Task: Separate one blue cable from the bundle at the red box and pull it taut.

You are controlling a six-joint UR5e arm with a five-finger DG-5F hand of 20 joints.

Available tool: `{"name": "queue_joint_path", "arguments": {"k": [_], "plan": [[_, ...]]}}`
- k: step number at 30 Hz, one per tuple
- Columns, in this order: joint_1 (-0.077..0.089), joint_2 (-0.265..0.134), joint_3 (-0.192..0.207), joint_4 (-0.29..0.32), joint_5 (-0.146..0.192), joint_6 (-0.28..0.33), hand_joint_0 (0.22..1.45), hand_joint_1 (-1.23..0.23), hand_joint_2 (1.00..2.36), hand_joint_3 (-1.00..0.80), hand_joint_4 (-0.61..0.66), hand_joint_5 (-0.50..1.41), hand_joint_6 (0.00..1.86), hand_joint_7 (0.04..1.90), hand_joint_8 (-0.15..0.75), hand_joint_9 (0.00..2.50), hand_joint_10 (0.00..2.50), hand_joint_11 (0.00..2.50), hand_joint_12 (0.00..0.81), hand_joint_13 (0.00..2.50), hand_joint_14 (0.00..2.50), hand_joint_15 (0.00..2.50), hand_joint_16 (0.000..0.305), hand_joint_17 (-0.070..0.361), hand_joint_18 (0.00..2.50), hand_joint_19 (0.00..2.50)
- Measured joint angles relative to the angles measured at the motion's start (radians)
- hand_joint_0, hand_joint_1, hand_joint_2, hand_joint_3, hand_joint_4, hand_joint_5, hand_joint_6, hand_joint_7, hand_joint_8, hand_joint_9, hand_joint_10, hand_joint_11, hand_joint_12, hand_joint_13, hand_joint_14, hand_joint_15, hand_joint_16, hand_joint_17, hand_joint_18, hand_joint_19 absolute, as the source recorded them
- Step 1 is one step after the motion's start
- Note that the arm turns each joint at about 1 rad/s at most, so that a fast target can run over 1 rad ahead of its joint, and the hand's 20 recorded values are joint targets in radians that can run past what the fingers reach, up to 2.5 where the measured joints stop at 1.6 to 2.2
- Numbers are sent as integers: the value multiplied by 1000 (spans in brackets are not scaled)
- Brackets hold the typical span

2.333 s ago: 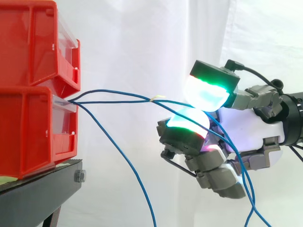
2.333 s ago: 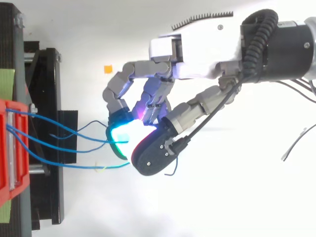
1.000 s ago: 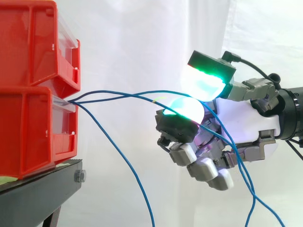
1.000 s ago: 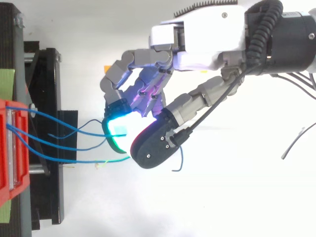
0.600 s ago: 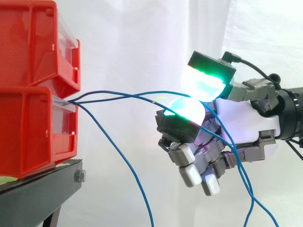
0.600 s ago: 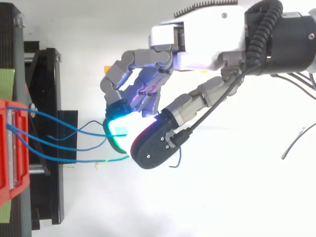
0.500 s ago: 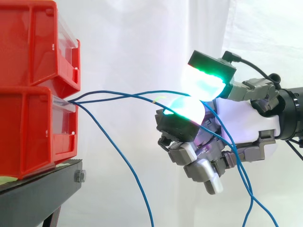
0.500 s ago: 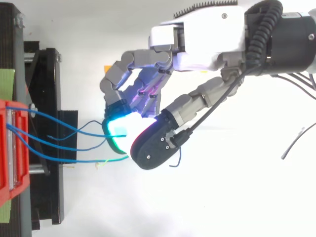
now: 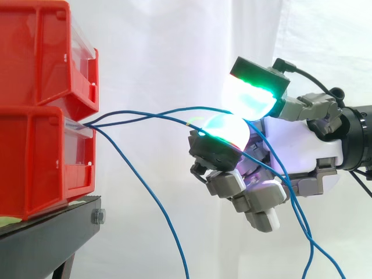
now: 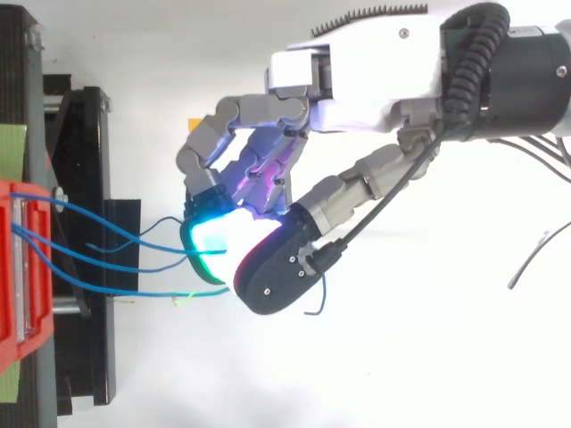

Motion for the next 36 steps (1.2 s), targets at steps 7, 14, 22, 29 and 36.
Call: {"name": "queue_joint_path", "arguments": {"k": [7,14,22,29,36], "plan": [[1,0,-1,6,0,-1,660,-725,1012,-334,4,-96,880,1118,373,721,3,1257,369,970,566,1375,45,101,982,889],[1,0,-1,18,0,-2,660,-725,1012,-332,5,-96,880,1126,374,722,4,1247,371,957,648,1348,46,102,993,905],[1,0,-1,34,1,-1,659,-725,1012,-332,8,-96,880,1121,371,724,3,1244,374,920,936,1294,46,102,1012,996],[2,0,-1,43,2,-1,659,-724,1012,-334,3,-96,881,1123,374,727,3,1236,376,879,1174,1276,46,104,1041,1044],[4,0,-1,44,1,-2,658,-723,1012,-335,3,-96,881,1119,371,730,4,1239,373,855,1494,1182,47,105,1072,1108]]}}
